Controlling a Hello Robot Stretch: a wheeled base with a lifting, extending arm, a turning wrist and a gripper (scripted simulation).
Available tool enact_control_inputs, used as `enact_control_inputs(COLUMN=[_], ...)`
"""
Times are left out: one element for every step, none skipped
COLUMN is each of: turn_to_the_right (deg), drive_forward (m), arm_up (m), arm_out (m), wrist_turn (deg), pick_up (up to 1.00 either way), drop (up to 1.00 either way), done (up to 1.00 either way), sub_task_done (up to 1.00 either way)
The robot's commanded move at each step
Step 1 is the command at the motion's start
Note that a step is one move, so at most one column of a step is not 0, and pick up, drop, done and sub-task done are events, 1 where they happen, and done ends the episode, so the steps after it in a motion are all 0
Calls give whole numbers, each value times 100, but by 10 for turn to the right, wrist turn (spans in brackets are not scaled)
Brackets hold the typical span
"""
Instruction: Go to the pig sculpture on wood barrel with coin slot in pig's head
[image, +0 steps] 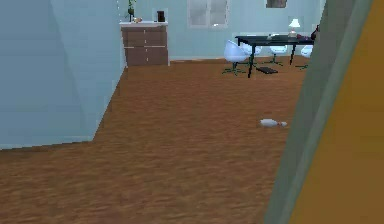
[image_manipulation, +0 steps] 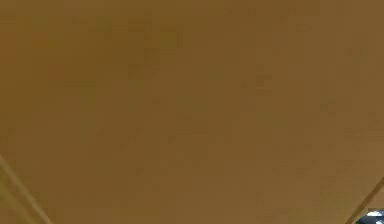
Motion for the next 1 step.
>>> enact_control_inputs(turn_to_the_right=[-60], drive_forward=[0], arm_up=[0], arm_out=[0], wrist_turn=[0], pick_up=[0], drop=[0], done=[0], sub_task_done=[0])
